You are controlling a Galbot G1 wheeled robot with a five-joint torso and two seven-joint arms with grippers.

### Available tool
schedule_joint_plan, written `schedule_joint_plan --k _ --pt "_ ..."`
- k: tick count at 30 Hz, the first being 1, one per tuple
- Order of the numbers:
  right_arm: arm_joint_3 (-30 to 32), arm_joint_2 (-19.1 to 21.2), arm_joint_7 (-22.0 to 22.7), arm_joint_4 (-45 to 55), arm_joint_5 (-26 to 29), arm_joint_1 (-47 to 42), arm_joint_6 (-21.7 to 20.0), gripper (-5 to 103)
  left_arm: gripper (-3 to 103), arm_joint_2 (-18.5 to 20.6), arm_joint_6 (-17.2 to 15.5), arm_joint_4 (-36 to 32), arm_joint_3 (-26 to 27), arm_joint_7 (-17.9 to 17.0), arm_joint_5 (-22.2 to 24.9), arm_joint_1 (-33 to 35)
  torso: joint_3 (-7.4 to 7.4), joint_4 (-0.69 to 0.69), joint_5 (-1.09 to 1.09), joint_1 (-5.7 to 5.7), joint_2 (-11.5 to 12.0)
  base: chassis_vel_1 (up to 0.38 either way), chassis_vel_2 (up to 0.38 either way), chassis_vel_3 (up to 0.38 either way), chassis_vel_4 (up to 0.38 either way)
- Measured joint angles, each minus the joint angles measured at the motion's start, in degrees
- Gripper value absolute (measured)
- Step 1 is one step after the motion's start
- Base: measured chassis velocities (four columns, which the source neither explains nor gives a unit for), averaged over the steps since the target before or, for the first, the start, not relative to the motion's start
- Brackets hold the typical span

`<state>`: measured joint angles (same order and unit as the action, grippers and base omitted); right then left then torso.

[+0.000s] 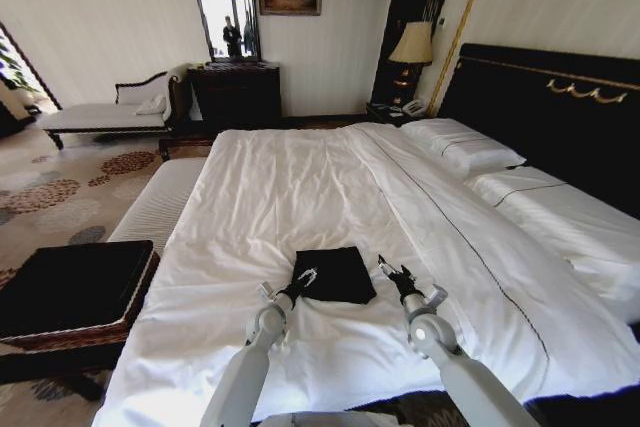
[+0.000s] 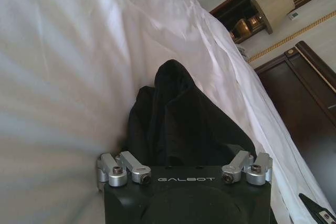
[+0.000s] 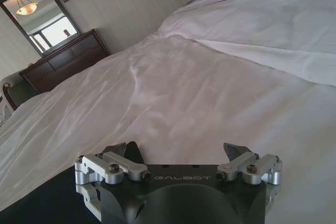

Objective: Fold the clothes on the bed and place them into the basket.

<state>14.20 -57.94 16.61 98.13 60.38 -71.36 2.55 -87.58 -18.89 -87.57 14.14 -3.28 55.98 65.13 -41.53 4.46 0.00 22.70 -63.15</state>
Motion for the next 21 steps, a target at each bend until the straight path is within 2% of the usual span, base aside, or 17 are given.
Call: schedule_joint_plan --k 2,5,6,7,8,9,11,12,13,14,15,18,20,21 --pt "-0.3 0.0 0.1 0.0 0.5 0.2 -0.2 100 82 -0.1 0.0 0.0 0.0 0.0 -0.2 0.1 0.0 0.0 0.0 0.0 0.0 0.0 0.0 0.0 0.0" --pt "-1.1 -0.1 0.5 0.0 3.9 1.0 -1.1 100 66 -0.5 0.1 0.0 0.3 0.1 -0.8 0.8 0.0 0.0 0.0 0.0 0.0 0.0 0.0 0.0 0.0" --pt "-1.1 -0.1 0.5 0.0 3.9 1.0 -1.1 100 66 -0.5 0.1 0.0 0.3 0.1 -0.8 0.8 0.0 0.0 0.0 0.0 0.0 0.0 0.0 0.0 0.0" --pt "-1.2 -0.1 0.4 -0.1 5.5 1.2 -1.5 100 60 -0.5 0.1 -0.1 0.4 0.2 -0.9 1.0 0.0 0.01 0.0 -0.01 0.0 0.0 0.0 0.0 0.0" --pt "-1.2 -0.3 0.4 -0.2 7.5 1.4 -1.9 100 60 -0.6 0.1 -0.2 0.5 0.2 -1.0 1.3 0.0 0.01 0.01 -0.01 0.0 0.0 0.0 0.0 0.0" --pt "-1.1 -0.6 0.2 -0.5 10.2 1.7 -2.3 100 49 -0.7 0.1 -0.3 0.8 0.3 -1.1 1.6 0.0 0.01 0.01 -0.01 0.0 0.0 0.0 0.0 0.0" --pt "-1.0 -0.8 -0.1 -0.8 11.7 2.0 -2.4 100 49 -0.8 0.1 -0.4 1.1 0.5 -1.1 1.8 0.0 0.01 0.01 -0.01 0.0 0.0 0.0 0.0 0.0" --pt "-0.9 -1.1 -0.6 -1.2 12.7 2.2 -2.4 100 43 -1.0 0.2 -0.4 1.3 0.6 -1.1 1.9 0.0 0.01 0.01 -0.01 0.0 0.0 0.0 0.0 0.0" --pt "-0.8 -1.2 -0.9 -1.5 13.1 2.3 -2.5 100 43 -1.0 0.2 -0.4 1.4 0.7 -1.1 2.0 0.0 0.01 0.01 -0.01 0.0 0.0 0.0 0.0 0.0" --pt "-0.8 -1.4 -1.8 -2.5 14.4 2.7 -2.5 100 33 -1.2 0.5 -0.5 1.7 0.9 -1.1 2.3 0.0 0.01 0.01 -0.01 0.0 0.0 0.0 0.0 0.0" --pt "-0.8 -1.4 -1.8 -2.5 14.4 2.7 -2.5 100 33 -1.2 0.5 -0.5 1.7 0.9 -1.1 2.3 0.0 0.01 0.01 -0.01 0.0 0.0 0.0 0.0 0.0" --pt "-0.7 -1.6 -4.5 -3.8 18.6 3.3 -3.9 100 16 -1.3 0.6 -1.0 1.8 1.1 -1.4 2.6 0.0 0.01 0.01 -0.01 0.0 0.0 0.0 0.0 0.0" --pt "-0.7 -1.6 -5.6 -4.1 19.4 3.4 -4.4 100 16 -1.3 0.7 -1.0 1.8 1.1 -1.6 2.6 0.0 0.01 0.01 -0.01 0.0 0.0 0.0 0.0 0.0" --pt "-0.7 -1.5 -6.9 -4.6 19.7 3.4 -4.7 100 11 -1.3 0.7 -1.1 1.8 1.2 -1.7 2.6 0.0 0.01 0.01 -0.01 0.0 0.0 0.0 0.0 0.0"
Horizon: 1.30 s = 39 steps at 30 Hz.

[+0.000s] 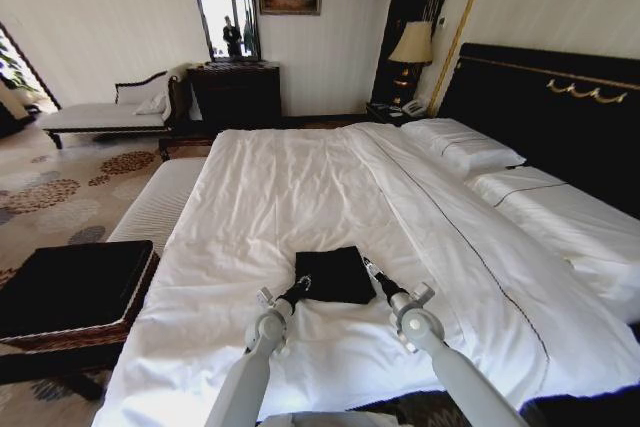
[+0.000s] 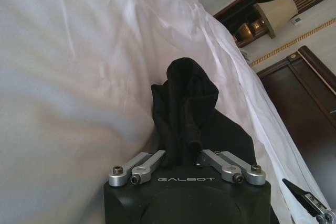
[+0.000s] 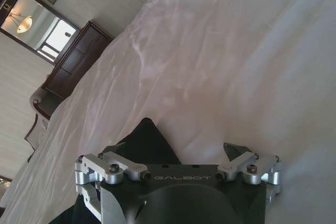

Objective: Fold the clothes on the bed and place them into the basket.

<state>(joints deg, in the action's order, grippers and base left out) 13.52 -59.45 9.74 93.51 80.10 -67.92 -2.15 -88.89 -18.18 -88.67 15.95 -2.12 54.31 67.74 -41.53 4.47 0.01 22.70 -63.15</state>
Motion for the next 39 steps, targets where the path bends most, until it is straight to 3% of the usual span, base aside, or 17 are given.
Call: schedule_joint_plan --k 9,13,15,17,22,24,28,30,33,36,39 --pt "-2.4 0.0 -7.0 -5.4 -1.5 2.0 -0.7 102 9 0.1 0.1 -0.2 -0.1 0.0 -0.2 0.0 0.0 0.0 0.01 0.0 0.0 0.0 0.0 0.0 0.0" --pt "-3.5 -0.3 -8.5 -6.3 -2.2 2.7 -0.8 97 9 0.0 0.2 -0.3 -0.1 0.0 -0.4 0.0 0.01 0.0 0.01 -0.01 0.0 0.0 0.0 0.0 0.0" --pt "-4.4 -0.9 -9.6 -6.5 -2.5 2.9 -0.6 83 9 0.0 0.2 -0.4 -0.1 0.0 -0.5 0.0 0.0 -0.01 -0.02 0.0 0.0 0.0 0.0 0.0 0.0" --pt "-4.4 -1.0 -9.8 -6.5 -2.5 3.0 -0.6 83 9 0.1 0.2 -0.4 -0.1 0.0 -0.5 0.1 0.0 -0.01 -0.02 0.0 0.0 0.0 0.0 0.0 0.0" --pt "-4.6 -1.0 -11.2 -6.8 -3.5 3.0 0.4 55 9 0.2 0.8 -0.4 -0.2 0.1 -1.3 0.3 0.0 -0.01 -0.02 0.0 0.0 0.0 0.0 0.0 0.0" --pt "-4.6 -1.0 -11.3 -6.9 -3.7 3.0 0.5 55 9 0.2 0.8 -0.4 -0.2 0.1 -1.3 0.3 0.0 -0.01 -0.02 0.0 0.0 0.0 0.0 0.0 0.0" --pt "-5.0 -0.9 -13.0 -6.9 -6.2 2.6 2.7 33 9 0.3 0.8 -0.4 -0.2 0.1 -1.4 0.1 0.0 -0.01 -0.01 0.0 0.0 0.0 0.0 0.0 0.0" --pt "-5.1 -0.9 -13.2 -6.9 -6.6 2.6 3.1 33 9 0.3 0.8 -0.4 -0.2 0.1 -1.4 0.1 0.0 -0.01 -0.01 0.0 0.0 0.0 0.0 0.0 0.0" --pt "-5.4 -0.9 -14.1 -6.5 -7.6 2.3 4.4 18 9 0.4 0.9 -0.4 -0.3 0.1 -1.3 0.0 0.0 -0.01 -0.01 0.0 0.0 0.0 0.0 0.0 0.0" --pt "-5.4 -0.9 -14.5 -5.8 -7.9 2.0 5.0 10 9 0.5 0.9 -0.6 -0.4 0.1 -1.3 0.0 0.0 -0.01 -0.01 0.0 0.0 0.0 0.0 0.0 0.0" --pt "-5.4 -0.8 -14.9 -5.2 -8.0 1.7 6.1 9 9 0.5 0.9 -1.0 -0.4 0.1 -1.2 0.1 0.0 -0.01 -0.01 0.0 0.0 0.0 0.0 0.0 0.0"
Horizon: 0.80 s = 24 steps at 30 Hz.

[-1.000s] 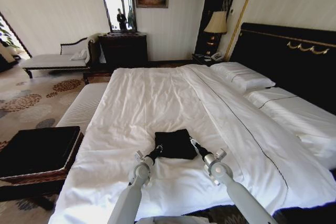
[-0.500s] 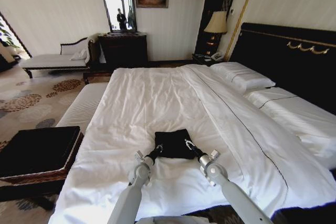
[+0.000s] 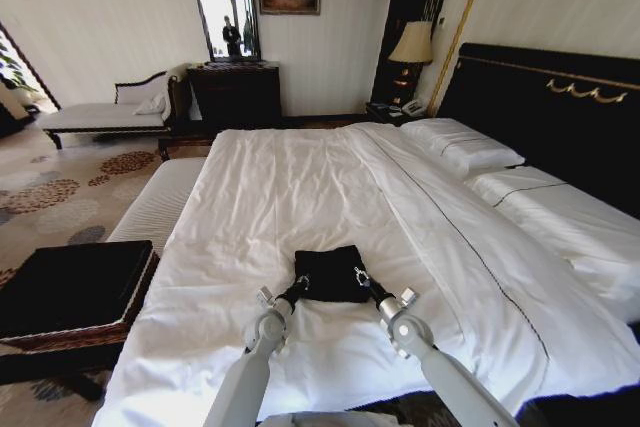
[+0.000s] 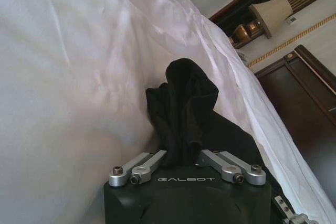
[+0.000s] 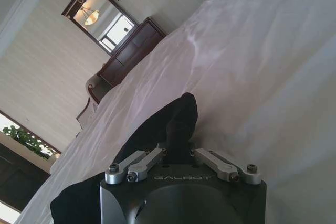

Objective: Fold the clothes on the bed and place them into the basket.

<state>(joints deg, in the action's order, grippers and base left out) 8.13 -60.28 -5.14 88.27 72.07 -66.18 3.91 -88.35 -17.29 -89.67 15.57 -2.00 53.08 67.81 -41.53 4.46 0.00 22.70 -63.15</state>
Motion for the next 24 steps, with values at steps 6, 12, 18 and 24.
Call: schedule_joint_plan --k 6,12,18,24 --pt "0.9 1.3 -2.9 5.5 -4.4 -1.7 5.0 9 9 1.5 0.0 -8.1 -0.3 0.1 -0.4 2.1 0.0 0.0 0.0 0.0 0.0 0.0 0.0 0.0 0.0" --pt "2.7 3.4 -1.4 12.4 -8.4 -2.0 6.9 9 9 4.2 -0.5 -19.2 1.3 -0.8 1.3 5.2 0.01 0.0 0.0 -0.01 0.0 0.0 0.0 0.0 0.0" --pt "2.4 4.4 4.1 18.3 -10.5 -2.4 9.8 9 9 7.5 -1.6 -27.8 4.4 -1.8 3.5 10.2 0.01 -0.01 0.01 -0.01 0.0 0.0 0.0 0.0 0.0" --pt "1.3 3.6 4.5 20.4 -11.4 -3.3 10.4 9 9 9.4 -2.4 -32.3 6.9 -2.7 4.9 13.2 0.01 -0.01 0.01 -0.01 0.0 0.0 0.0 0.0 0.0"
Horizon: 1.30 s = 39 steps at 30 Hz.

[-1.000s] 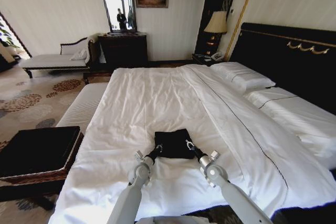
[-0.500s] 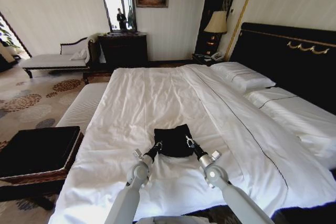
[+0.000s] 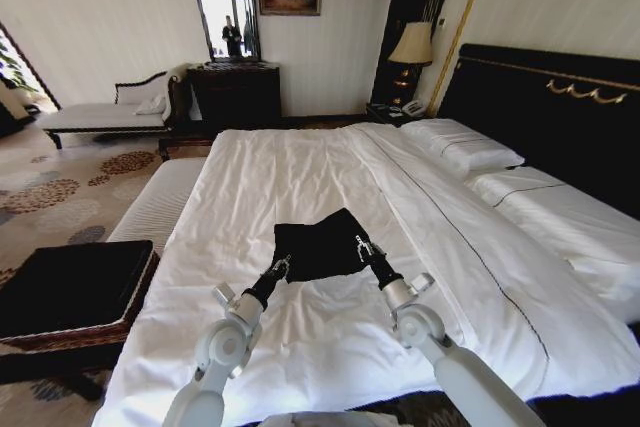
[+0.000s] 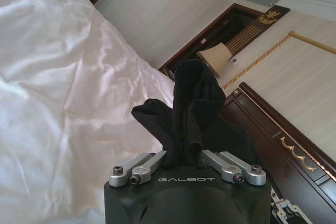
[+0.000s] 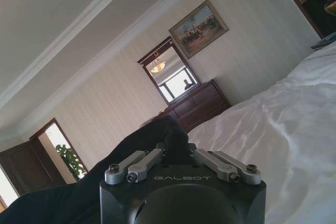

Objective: Fold the clothes on the bed and place them into the basket.

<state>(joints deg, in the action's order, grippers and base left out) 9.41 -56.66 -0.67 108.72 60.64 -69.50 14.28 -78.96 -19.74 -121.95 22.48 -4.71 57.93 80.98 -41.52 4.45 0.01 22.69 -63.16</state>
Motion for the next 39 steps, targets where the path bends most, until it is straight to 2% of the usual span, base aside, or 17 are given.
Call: schedule_joint_plan --k 4,7,15,24,39 --pt "-1.4 -1.9 -0.3 -0.7 -1.7 -0.6 0.3 9 9 0.3 0.0 1.6 -0.5 -0.4 0.0 -0.7 0.0 0.01 0.0 0.0 0.0 0.0 0.0 0.0 0.0" --pt "-2.8 -3.1 -0.1 -1.0 -2.7 -1.0 0.5 9 9 -1.4 0.1 3.5 -1.9 -0.7 -0.2 -1.6 0.0 0.01 0.0 0.0 0.0 0.0 0.0 0.0 0.0" --pt "-4.6 -1.8 0.0 -0.7 -3.3 -1.4 0.5 9 9 -5.1 0.1 4.1 -4.2 0.3 -1.2 -1.9 -0.01 0.02 -0.01 0.0 0.0 0.0 0.0 0.0 0.0" --pt "-4.6 -2.7 -0.2 -0.5 -4.0 -3.3 0.5 9 9 -4.8 0.2 1.9 -2.6 0.6 -1.5 0.1 0.0 0.01 -0.01 0.0 0.0 0.0 0.0 0.0 0.0" --pt "-4.3 -8.3 -1.0 -1.2 -6.4 -5.9 1.0 9 9 -4.6 0.3 0.4 -1.8 0.7 -2.2 2.2 0.0 0.01 -0.01 0.01 0.0 0.0 0.0 0.0 0.0"
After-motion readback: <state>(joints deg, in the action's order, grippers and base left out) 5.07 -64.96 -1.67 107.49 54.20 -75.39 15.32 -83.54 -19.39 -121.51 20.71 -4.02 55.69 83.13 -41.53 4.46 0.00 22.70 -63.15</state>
